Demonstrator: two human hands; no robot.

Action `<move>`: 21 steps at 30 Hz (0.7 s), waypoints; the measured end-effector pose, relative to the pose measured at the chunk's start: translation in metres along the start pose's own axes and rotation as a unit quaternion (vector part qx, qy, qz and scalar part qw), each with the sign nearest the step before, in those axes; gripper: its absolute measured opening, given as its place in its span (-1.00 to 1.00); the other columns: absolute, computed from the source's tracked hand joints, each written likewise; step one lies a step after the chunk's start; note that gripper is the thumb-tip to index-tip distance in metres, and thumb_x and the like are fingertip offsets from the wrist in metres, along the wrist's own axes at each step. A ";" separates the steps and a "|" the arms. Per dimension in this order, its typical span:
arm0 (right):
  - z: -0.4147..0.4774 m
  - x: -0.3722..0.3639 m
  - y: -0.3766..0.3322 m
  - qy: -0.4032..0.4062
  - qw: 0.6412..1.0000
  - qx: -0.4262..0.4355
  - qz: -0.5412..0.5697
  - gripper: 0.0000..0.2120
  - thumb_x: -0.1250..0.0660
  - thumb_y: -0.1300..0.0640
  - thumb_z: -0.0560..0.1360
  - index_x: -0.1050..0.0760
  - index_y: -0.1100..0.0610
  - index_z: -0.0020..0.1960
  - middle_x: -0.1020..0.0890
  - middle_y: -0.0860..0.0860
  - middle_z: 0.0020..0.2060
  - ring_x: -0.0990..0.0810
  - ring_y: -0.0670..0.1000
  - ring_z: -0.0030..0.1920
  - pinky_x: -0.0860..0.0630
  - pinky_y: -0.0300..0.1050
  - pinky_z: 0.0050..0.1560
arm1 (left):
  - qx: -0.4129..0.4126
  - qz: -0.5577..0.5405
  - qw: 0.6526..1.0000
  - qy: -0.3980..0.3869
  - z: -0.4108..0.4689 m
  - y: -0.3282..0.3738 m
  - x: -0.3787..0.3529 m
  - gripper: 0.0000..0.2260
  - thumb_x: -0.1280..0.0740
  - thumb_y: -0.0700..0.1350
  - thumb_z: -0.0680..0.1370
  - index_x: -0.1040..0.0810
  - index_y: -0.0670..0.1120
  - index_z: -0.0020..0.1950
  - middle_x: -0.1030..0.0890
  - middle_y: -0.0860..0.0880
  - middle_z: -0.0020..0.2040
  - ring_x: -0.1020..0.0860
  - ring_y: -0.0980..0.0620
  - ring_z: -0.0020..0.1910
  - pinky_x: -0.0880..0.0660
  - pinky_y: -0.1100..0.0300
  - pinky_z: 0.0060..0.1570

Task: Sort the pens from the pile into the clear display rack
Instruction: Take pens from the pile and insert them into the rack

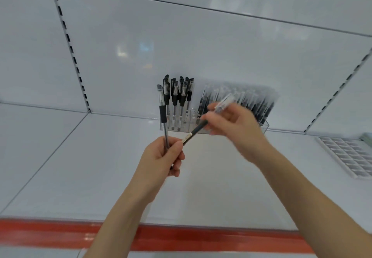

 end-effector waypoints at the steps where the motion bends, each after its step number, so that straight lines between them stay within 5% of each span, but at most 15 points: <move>1: 0.005 0.007 -0.005 0.028 0.999 0.005 0.021 -0.90 -0.35 0.24 0.44 -0.50 0.11 -0.07 -0.68 -0.02 -0.29 -0.66 -0.05 -0.26 -0.57 -0.26 -0.22 | 0.002 -0.001 1.000 0.003 0.000 0.000 0.001 -0.88 -0.21 -0.24 0.57 -0.47 -0.14 -0.16 -0.51 0.02 -0.42 -0.38 0.15 -0.54 -0.37 0.29 -0.51; 9: 0.031 0.014 -0.026 0.046 0.998 0.051 0.004 -0.91 -0.35 0.28 0.46 -0.52 0.11 -0.09 -0.66 -0.01 -0.34 -0.68 -0.03 -0.27 -0.58 -0.27 -0.21 | 0.004 -0.004 1.000 0.018 0.002 0.002 0.004 -0.93 -0.21 -0.21 0.58 -0.47 -0.16 -0.07 -0.51 -0.04 -0.33 -0.33 0.17 -0.57 -0.29 0.33 -0.57; 14: 0.056 0.028 -0.035 0.181 0.954 0.155 -0.179 -0.93 -0.32 0.25 0.47 -0.55 0.14 -0.06 -0.62 -0.02 -0.20 -0.66 0.00 -0.18 -0.60 -0.13 -0.06 | 0.013 0.029 0.997 0.065 0.003 -0.001 0.014 -0.80 -0.16 -0.04 0.60 -0.50 -0.12 0.01 -0.49 0.00 -0.30 -0.31 0.19 -0.56 -0.26 0.34 -0.56; 21: 0.077 0.025 -0.022 0.144 0.921 0.183 -0.312 -0.88 -0.29 0.24 0.50 -0.57 0.23 -0.01 -0.59 -0.03 -0.16 -0.62 0.04 -0.15 -0.55 -0.14 -0.02 | 0.027 0.025 0.997 0.068 0.001 -0.001 0.017 -0.79 -0.11 0.02 0.61 -0.48 -0.04 0.01 -0.48 0.01 -0.32 -0.31 0.17 -0.54 -0.24 0.32 -0.55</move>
Point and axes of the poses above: each hand's wrist, its own z-axis towards the middle knuckle, its own x-axis out of the back of the hand, y = z × x, the point moved 1 cm from there along z, towards the middle knuckle
